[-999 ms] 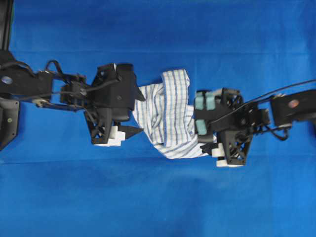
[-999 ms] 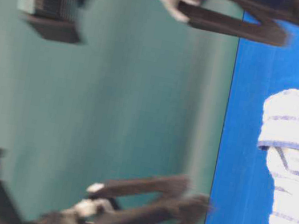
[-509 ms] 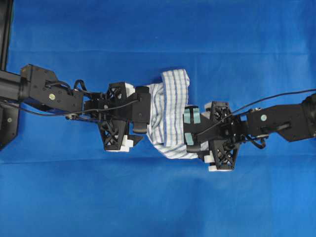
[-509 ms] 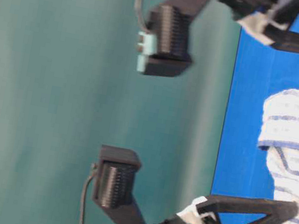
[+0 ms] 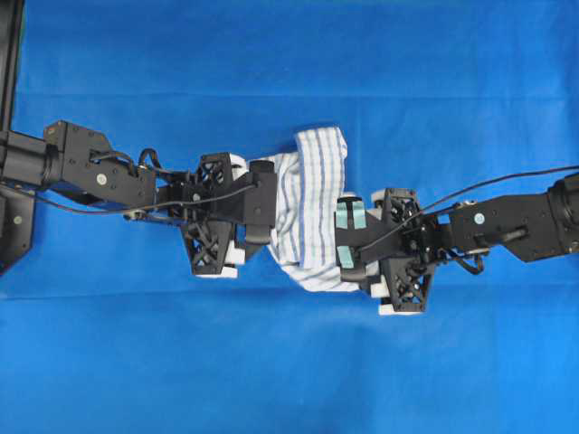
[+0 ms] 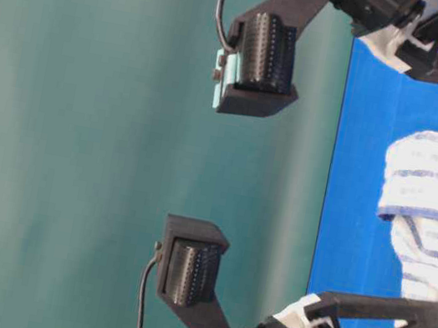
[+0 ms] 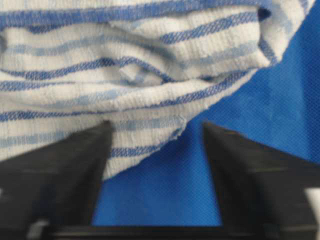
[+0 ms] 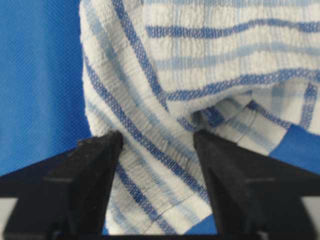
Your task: Lift the towel with both arms.
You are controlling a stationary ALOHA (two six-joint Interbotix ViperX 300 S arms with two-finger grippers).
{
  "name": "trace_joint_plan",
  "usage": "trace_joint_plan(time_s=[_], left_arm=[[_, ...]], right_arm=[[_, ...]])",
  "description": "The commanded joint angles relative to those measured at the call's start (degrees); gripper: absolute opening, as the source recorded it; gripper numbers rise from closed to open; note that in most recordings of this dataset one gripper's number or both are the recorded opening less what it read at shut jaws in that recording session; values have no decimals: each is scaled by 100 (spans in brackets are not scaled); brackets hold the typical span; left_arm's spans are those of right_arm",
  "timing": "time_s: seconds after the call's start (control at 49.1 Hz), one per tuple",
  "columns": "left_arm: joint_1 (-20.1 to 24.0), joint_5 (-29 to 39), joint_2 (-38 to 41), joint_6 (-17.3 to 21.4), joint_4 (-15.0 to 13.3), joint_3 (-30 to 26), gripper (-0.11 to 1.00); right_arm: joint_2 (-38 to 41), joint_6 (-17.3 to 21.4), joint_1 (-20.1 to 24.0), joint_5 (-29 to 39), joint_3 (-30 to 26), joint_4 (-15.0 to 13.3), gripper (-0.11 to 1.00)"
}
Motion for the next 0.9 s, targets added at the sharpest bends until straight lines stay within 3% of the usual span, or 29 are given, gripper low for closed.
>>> trace_joint_plan(time_s=[0.0,0.122,0.204,0.469,0.876], left_arm=[[26,26,-70,9,0,-53,45],[88,35,-79,-9,0,-53,12],[132,35,-79,-9,-9,-70,1],[176,158,-202,-18,-9,-105,1],[264,1749,-1591,-44,-9,-747,1]], right_arm=[[35,-26,9,-26,-53,9,56],[-53,-53,18,-18,-88,9,23],[-167,-53,18,-18,-79,9,5],[-642,-44,18,9,-88,9,5],[-1837,-35,-281,1125,-756,-9,5]])
